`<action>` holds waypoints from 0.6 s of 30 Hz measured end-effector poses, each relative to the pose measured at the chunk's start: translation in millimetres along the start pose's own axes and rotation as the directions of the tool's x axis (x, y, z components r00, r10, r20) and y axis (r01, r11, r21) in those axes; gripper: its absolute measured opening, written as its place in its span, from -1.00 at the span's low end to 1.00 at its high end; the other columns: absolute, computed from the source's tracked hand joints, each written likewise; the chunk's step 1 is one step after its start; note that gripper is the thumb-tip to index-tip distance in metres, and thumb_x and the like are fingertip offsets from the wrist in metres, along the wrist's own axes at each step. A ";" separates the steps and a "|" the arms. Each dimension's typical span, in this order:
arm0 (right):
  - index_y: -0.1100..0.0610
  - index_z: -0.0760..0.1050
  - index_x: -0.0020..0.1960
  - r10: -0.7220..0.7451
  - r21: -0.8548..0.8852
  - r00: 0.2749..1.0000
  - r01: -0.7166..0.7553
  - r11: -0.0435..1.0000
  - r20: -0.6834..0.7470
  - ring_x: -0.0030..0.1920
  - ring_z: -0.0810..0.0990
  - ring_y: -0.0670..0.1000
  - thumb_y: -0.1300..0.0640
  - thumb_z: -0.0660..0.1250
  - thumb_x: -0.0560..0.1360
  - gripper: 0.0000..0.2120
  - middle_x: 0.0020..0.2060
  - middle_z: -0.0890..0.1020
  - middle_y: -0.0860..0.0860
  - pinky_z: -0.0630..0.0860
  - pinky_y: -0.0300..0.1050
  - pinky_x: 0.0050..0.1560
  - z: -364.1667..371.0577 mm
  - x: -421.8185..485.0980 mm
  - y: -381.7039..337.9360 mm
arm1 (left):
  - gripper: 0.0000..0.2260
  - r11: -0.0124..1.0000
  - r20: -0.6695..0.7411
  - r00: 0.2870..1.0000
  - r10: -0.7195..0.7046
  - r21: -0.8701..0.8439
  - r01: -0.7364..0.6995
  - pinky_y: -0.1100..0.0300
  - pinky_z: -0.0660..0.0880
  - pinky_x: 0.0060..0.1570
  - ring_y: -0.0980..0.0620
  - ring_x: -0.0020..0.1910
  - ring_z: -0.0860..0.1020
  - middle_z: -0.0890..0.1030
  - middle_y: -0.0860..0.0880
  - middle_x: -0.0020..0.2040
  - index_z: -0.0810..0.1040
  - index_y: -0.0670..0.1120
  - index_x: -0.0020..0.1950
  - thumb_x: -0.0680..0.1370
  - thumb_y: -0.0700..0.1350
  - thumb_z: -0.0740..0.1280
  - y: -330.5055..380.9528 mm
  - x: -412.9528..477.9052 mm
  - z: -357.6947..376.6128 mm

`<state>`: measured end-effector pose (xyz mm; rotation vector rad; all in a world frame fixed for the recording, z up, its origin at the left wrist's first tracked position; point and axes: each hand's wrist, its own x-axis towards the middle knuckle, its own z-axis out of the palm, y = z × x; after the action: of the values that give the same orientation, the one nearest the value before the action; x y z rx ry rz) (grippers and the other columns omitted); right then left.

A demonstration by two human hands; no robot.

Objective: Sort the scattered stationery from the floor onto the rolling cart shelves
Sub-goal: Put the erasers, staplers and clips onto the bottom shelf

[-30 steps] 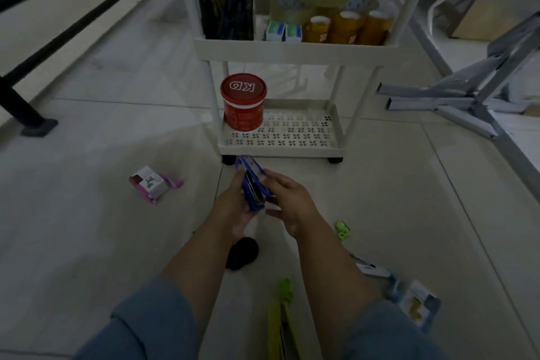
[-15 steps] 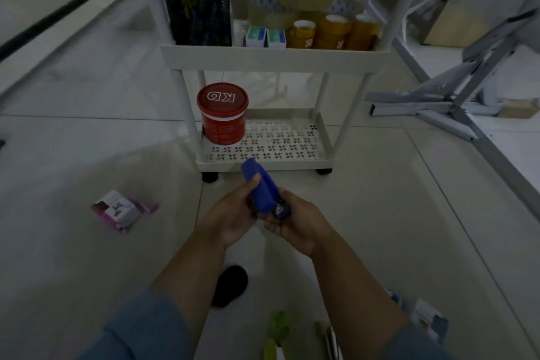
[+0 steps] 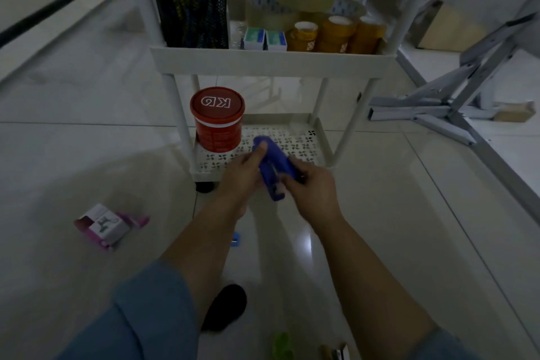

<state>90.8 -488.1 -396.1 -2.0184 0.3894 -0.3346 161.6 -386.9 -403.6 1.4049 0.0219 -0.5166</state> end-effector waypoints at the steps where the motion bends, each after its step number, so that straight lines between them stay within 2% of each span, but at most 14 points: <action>1: 0.25 0.43 0.32 0.045 0.064 0.998 -0.042 0.997 -0.049 0.08 0.57 -0.02 0.29 0.32 0.50 -0.61 0.13 0.60 0.07 0.49 -0.38 0.09 -2.4 11.4 -1.1 | -0.76 0.996 0.004 0.998 0.069 0.065 -0.069 0.15 0.46 0.12 0.02 0.12 0.55 0.58 0.01 0.08 0.49 -0.04 0.15 0.61 0.06 0.16 0.8 4.3 -0.4; 2: 0.26 0.45 0.30 0.091 0.126 0.992 -0.079 0.989 -0.092 0.08 0.59 0.04 0.29 0.33 0.50 -0.62 0.12 0.62 0.13 0.53 -0.19 0.15 -4.1 25.3 -0.9 | -0.73 0.969 -0.006 0.989 0.149 0.198 -0.145 0.16 0.38 0.20 0.04 0.23 0.48 0.53 0.03 0.18 0.44 -0.02 0.26 0.64 0.04 0.11 -1.0 9.9 -2.5; 3: 0.28 0.48 0.27 0.123 0.155 0.984 -0.103 0.983 -0.131 0.06 0.61 0.10 0.29 0.33 0.49 -0.65 0.08 0.63 0.16 0.54 -0.05 0.15 -5.3 40.3 0.6 | -0.67 0.894 -0.005 0.975 0.224 0.400 -0.203 0.18 0.29 0.27 0.05 0.31 0.40 0.47 0.03 0.26 0.37 -0.03 0.37 0.65 0.01 0.07 -4.9 15.5 -6.4; 4: 0.28 0.51 0.24 0.136 0.139 0.975 -0.113 0.984 -0.173 0.00 0.62 0.12 0.28 0.33 0.49 -0.68 0.03 0.64 0.18 0.56 0.01 0.10 -6.1 55.8 2.8 | -0.62 0.749 0.038 0.961 0.272 0.619 -0.237 0.17 0.22 0.36 0.01 0.39 0.33 0.40 -0.02 0.37 0.28 -0.05 0.45 0.66 0.01 0.04 -10.8 21.7 -11.5; 6: 0.27 0.54 0.17 0.145 0.050 0.959 -0.137 0.989 -0.245 -0.12 0.59 0.07 0.26 0.32 0.49 -0.73 -0.03 0.65 0.18 0.54 -0.11 -0.09 -6.7 85.8 11.0 | -0.57 0.355 0.174 0.965 0.194 0.905 -0.235 0.05 0.04 0.49 -0.06 0.51 0.15 0.22 -0.06 0.52 0.11 -0.03 0.53 0.66 0.03 -0.03 -25.6 31.9 -21.9; 7: 0.27 0.55 0.15 0.141 -0.006 0.954 -0.148 0.989 -0.266 -0.14 0.55 0.02 0.25 0.30 0.50 -0.75 -0.06 0.64 0.15 0.47 -0.19 -0.16 -6.4 97.7 16.7 | -0.55 0.190 0.210 0.969 0.130 0.954 -0.232 0.04 -0.04 0.50 -0.07 0.53 0.07 0.13 -0.05 0.55 0.04 -0.02 0.54 0.66 0.03 -0.06 -33.8 36.0 -26.2; 8: 0.27 0.55 0.13 0.128 -0.067 0.953 -0.151 0.986 -0.274 -0.15 0.52 -0.01 0.26 0.27 0.51 -0.78 -0.09 0.61 0.12 0.41 -0.24 -0.20 -5.3 107.2 23.4 | -0.55 0.079 0.231 0.968 0.101 0.968 -0.240 0.05 -0.09 0.49 -0.07 0.54 0.01 0.07 -0.02 0.56 -0.01 -0.02 0.55 0.66 0.03 -0.08 -41.1 38.4 -28.4; 9: 0.30 0.54 0.09 0.115 -0.126 0.955 -0.154 0.980 -0.273 -0.14 0.51 0.01 0.29 0.24 0.52 -0.80 -0.11 0.60 0.14 0.37 -0.27 -0.23 -3.7 114.1 30.0 | -0.54 0.023 0.239 0.966 0.102 0.970 -0.243 0.07 -0.11 0.49 -0.05 0.55 -0.02 0.02 -0.01 0.57 -0.05 -0.01 0.55 0.66 0.04 -0.08 -46.2 38.6 -29.1; 11: 0.40 0.51 0.09 0.105 -0.214 0.960 -0.163 0.963 -0.260 -0.09 0.53 0.12 0.35 0.17 0.53 -0.78 -0.06 0.59 0.27 0.37 -0.22 -0.23 0.3 122.1 42.6 | -0.53 -0.003 0.231 0.958 0.172 0.972 -0.234 0.12 -0.13 0.49 -0.03 0.55 -0.06 -0.03 0.01 0.57 -0.08 0.00 0.55 0.66 0.05 -0.09 -55.4 38.4 -27.0; 13: 0.46 0.42 0.22 0.103 -0.293 0.969 -0.168 0.941 -0.225 0.07 0.52 0.26 0.38 0.14 0.54 -0.71 0.09 0.55 0.34 0.40 -0.06 0.00 4.7 126.0 51.9 | -0.53 -0.008 0.223 0.947 0.230 0.974 -0.227 0.14 -0.14 0.49 -0.02 0.55 -0.09 -0.03 0.02 0.57 -0.09 0.00 0.55 0.66 0.06 -0.09 -60.4 37.3 -24.8; 15: 0.37 0.39 0.29 0.107 -0.375 0.978 -0.168 0.912 -0.178 0.16 0.49 0.25 0.33 0.11 0.56 -0.68 0.19 0.51 0.31 0.41 -0.01 0.04 8.3 131.6 59.7 | -0.53 -0.020 0.216 0.939 0.268 0.976 -0.219 0.15 -0.17 0.48 -0.01 0.55 -0.09 -0.02 0.03 0.57 -0.08 0.00 0.55 0.66 0.07 -0.10 -66.7 38.7 -24.1; 18: 0.31 0.47 0.21 0.055 -0.522 0.989 -0.119 0.845 -0.136 0.17 0.48 0.20 0.28 0.10 0.57 -0.72 0.19 0.51 0.25 0.37 -0.08 -0.01 14.9 141.7 68.4 | -0.53 -0.034 0.214 0.937 0.277 0.976 -0.214 0.16 -0.21 0.48 -0.02 0.55 -0.06 0.01 0.01 0.56 -0.05 -0.02 0.55 0.65 0.07 -0.12 -73.2 42.2 -23.1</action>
<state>216.7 -564.2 -454.0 -2.5182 0.7076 -0.3111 179.6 -384.6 -489.2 2.8337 -0.7452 -0.0775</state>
